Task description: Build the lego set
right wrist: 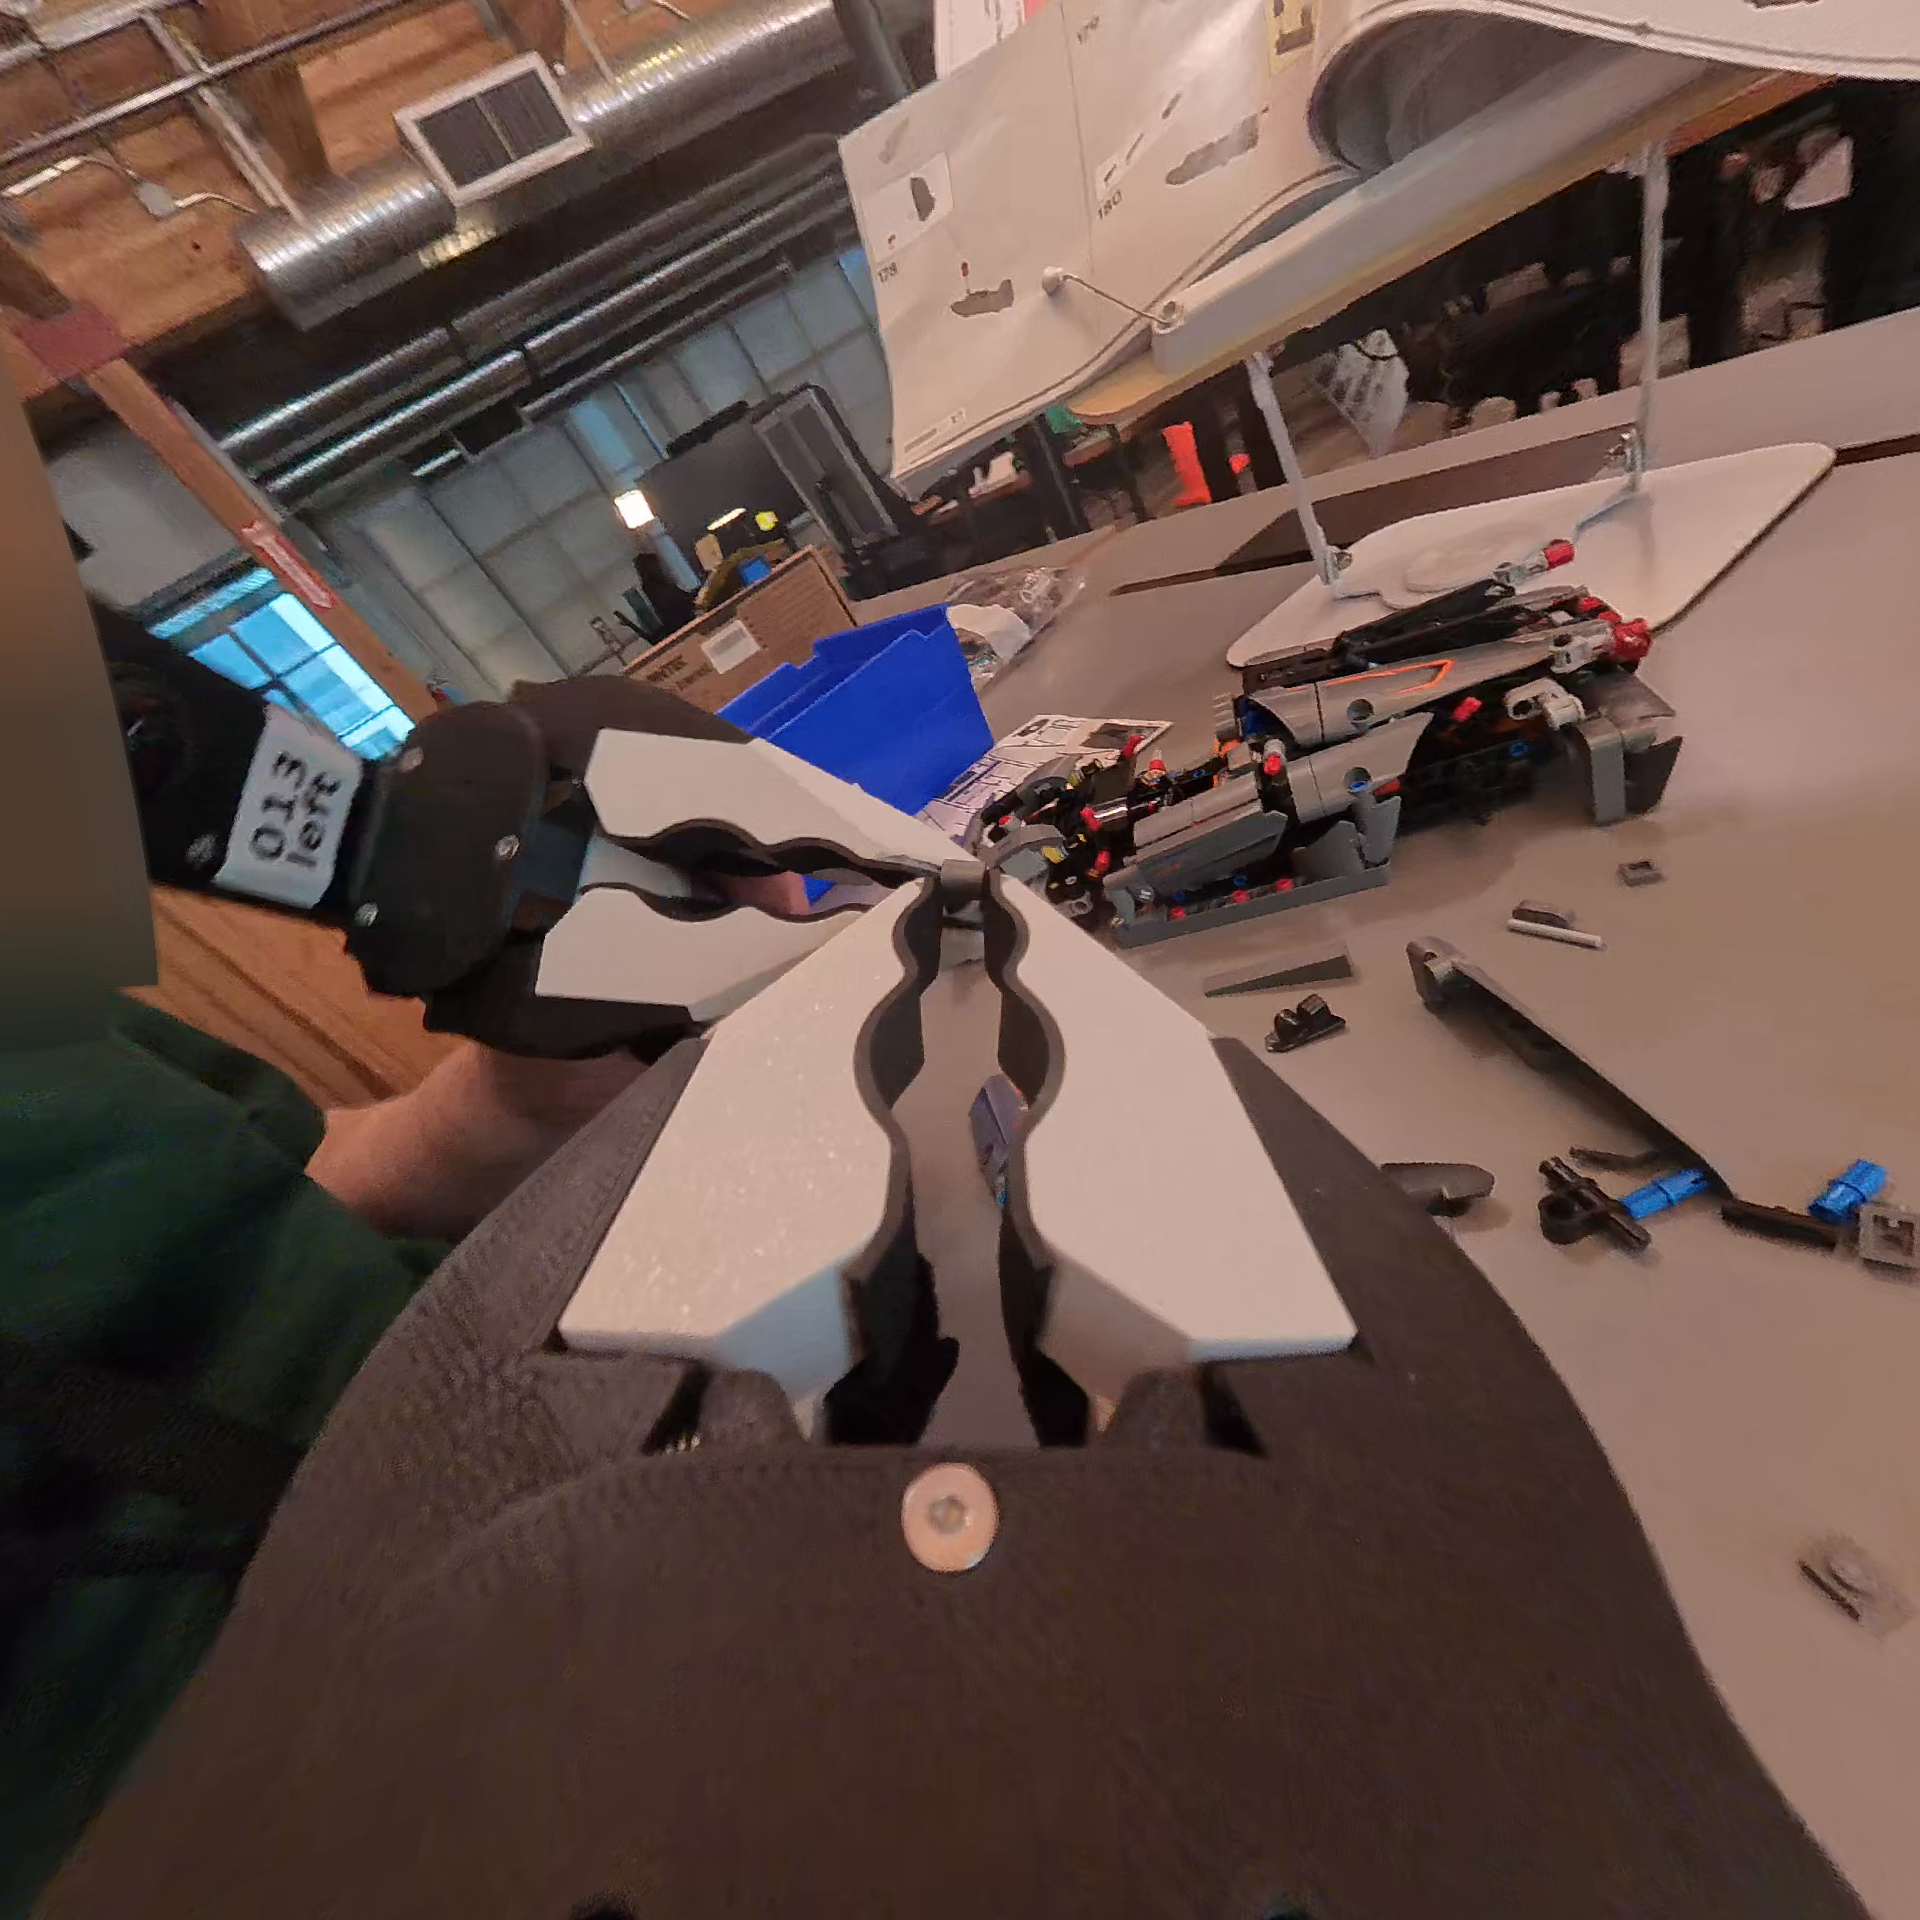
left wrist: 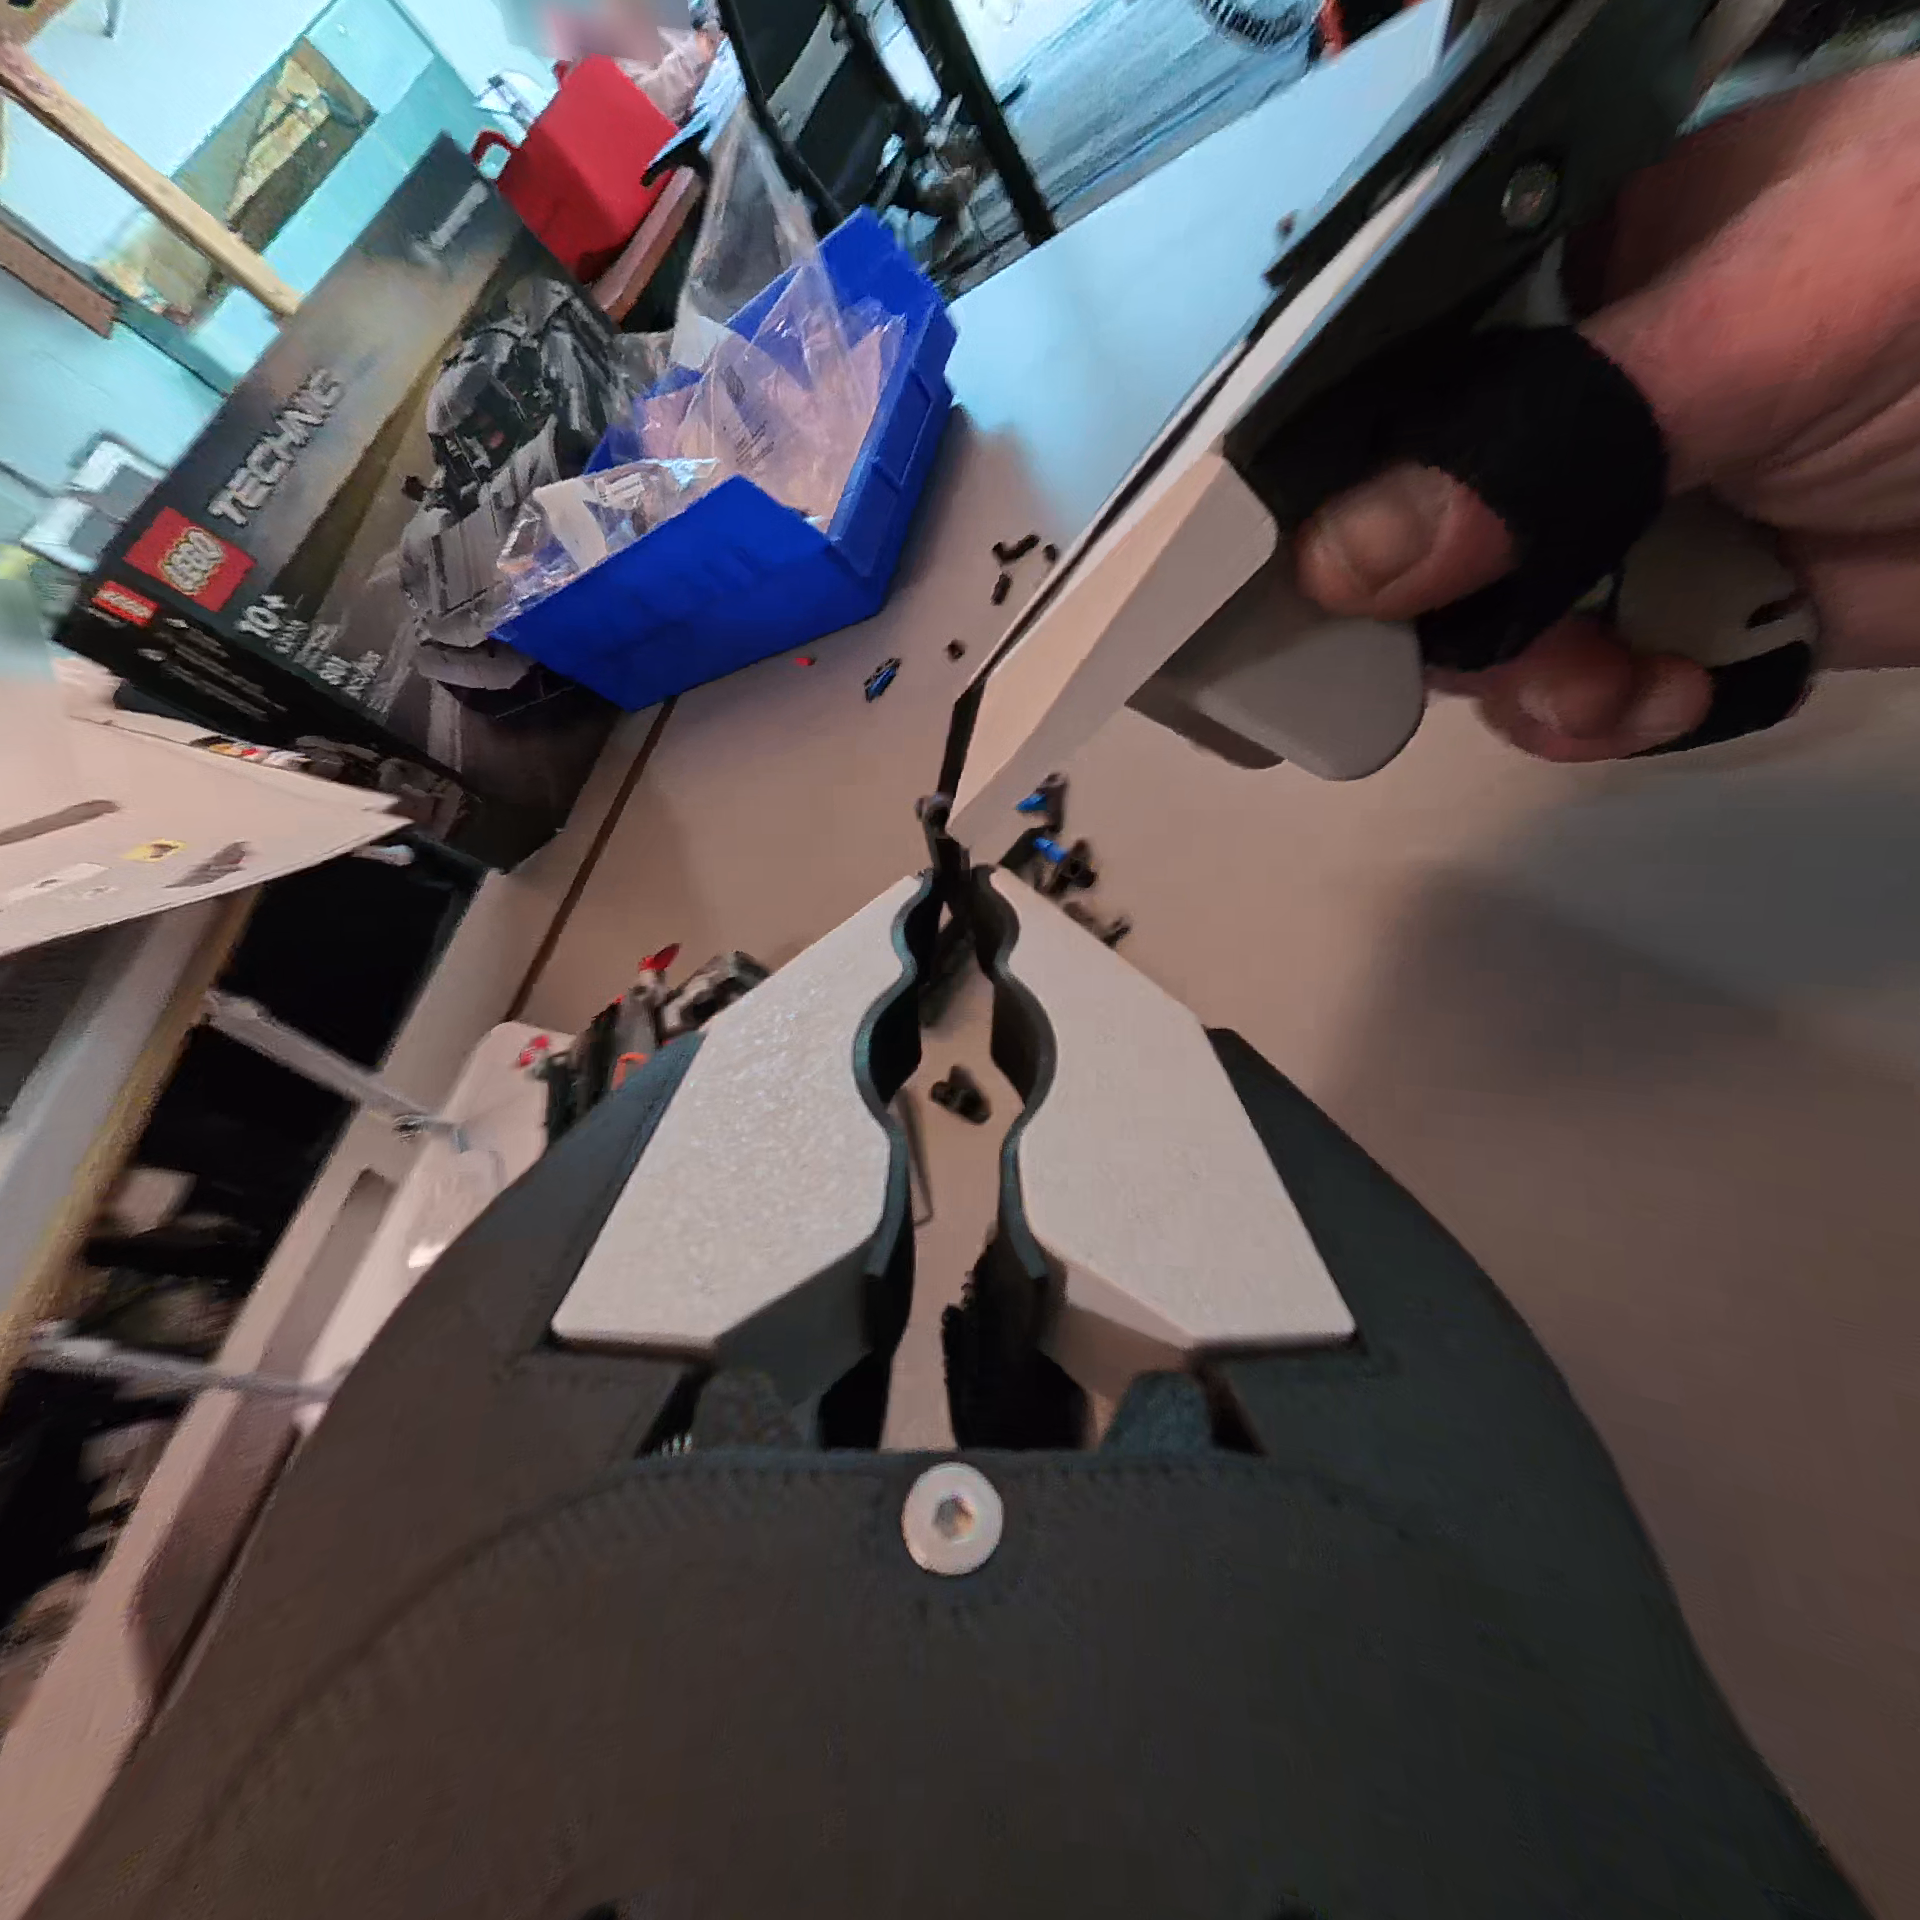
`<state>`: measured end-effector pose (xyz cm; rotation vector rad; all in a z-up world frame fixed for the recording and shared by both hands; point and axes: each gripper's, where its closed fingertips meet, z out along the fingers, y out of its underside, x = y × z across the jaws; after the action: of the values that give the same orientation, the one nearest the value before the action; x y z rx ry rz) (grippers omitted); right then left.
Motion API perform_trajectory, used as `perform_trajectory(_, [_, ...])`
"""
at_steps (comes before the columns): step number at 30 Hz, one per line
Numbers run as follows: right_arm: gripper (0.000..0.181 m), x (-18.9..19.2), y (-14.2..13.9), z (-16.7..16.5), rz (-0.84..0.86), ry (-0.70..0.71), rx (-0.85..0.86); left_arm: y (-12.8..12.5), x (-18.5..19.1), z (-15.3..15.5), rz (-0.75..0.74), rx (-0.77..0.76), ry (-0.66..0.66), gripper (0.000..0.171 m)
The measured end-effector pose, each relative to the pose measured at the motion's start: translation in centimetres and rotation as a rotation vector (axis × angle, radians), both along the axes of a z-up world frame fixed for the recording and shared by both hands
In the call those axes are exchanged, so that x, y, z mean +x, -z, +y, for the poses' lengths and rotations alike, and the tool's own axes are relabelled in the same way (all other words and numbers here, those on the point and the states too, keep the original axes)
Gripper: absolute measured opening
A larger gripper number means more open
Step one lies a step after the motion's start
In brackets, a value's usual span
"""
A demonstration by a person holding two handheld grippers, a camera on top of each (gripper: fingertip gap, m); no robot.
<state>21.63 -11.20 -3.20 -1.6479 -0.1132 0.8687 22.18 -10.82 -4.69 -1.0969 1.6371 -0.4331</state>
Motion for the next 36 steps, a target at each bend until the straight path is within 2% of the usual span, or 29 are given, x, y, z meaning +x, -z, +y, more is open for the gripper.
perform_trajectory(3, [0.005,0.1,-0.5,-0.7,-0.016,-0.062,0.052,-0.5,-0.3,-1.3,-0.031,-0.275,0.120,0.021])
perform_trajectory(6, [0.005,-0.8,-1.2,-1.7,-0.047,-0.158,0.125,-1.4,-0.7,-2.3,-0.062,-0.538,0.239,0.016])
perform_trajectory(8, [0.005,-1.3,-1.4,-2.2,-0.068,-0.214,0.161,-1.8,-1.1,-3.1,-0.053,-0.636,0.314,0.007])
perform_trajectory(13, [0.006,-1.9,-1.7,-3.3,-0.110,-0.260,0.213,-2.1,-1.7,-4.3,-0.049,-0.747,0.398,0.005])
perform_trajectory(17, [0.010,-0.1,0.1,-3.8,-0.225,-0.104,0.129,-1.1,-1.7,-3.7,-0.039,-0.714,0.336,0.004])
perform_trajectory(21, [0.015,3.5,4.6,-4.8,-0.522,0.121,-0.056,0.9,-1.6,-1.6,-0.001,-0.624,0.225,0.004])
perform_trajectory(26, [0.018,7.3,6.5,-6.2,-0.603,0.320,-0.187,2.4,-1.0,0.1,0.043,-0.501,0.149,0.004])
perform_trajectory(30, [0.019,8.6,5.3,-6.5,-0.670,0.374,-0.181,2.0,-1.0,1.6,0.021,-0.469,0.120,0.004])
perform_trajectory(36, [0.019,12.3,0.9,-8.1,-0.724,0.484,-0.141,1.0,-2.9,4.4,-0.033,-0.454,0.041,0.004])
